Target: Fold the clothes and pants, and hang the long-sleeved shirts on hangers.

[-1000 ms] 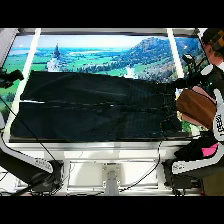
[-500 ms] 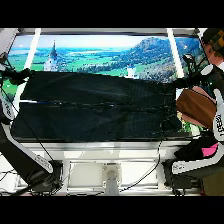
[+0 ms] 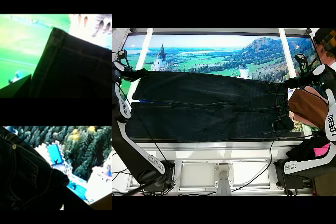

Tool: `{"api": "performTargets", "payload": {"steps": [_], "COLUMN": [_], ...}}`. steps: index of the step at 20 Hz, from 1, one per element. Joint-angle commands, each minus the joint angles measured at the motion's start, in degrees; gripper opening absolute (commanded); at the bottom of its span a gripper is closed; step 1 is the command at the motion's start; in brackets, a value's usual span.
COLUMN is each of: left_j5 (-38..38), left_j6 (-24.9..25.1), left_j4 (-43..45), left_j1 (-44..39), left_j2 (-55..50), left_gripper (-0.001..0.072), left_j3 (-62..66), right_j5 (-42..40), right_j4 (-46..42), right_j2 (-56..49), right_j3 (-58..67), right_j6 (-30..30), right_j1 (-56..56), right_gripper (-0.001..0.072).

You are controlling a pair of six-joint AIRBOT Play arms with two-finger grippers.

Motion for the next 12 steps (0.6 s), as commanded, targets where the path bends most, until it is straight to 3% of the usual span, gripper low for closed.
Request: {"api": "performTargets", "payload": {"steps": [1, 5, 7, 12], "left_j5": [5.3, 5.1, 4.7, 5.5], "left_j6": [-0.1, -0.6, -1.7, -2.7], "left_j4": [0.8, 0.6, 0.1, -3.1], "left_j1": [-0.8, -0.8, -0.8, -1.0], "left_j2": [-0.3, -1.3, -1.9, -2.6], "left_gripper": [0.0639, 0.0638, 0.0578, 0.0563], "left_j3": [0.0, 0.0, 0.0, 0.0], "right_j5": [0.0, 0.2, 0.2, 0.2], "right_j4": [0.1, 0.2, 0.3, 0.5], "right_j2": [0.0, 0.0, 0.0, 0.0], "right_j3": [0.1, 0.1, 0.1, 0.1], "right_j6": [0.2, 0.2, 0.2, 0.2], "right_j1": [0.0, 0.0, 0.0, 0.0], "right_gripper": [0.0044, 0.0044, 0.0044, 0.0044]}}
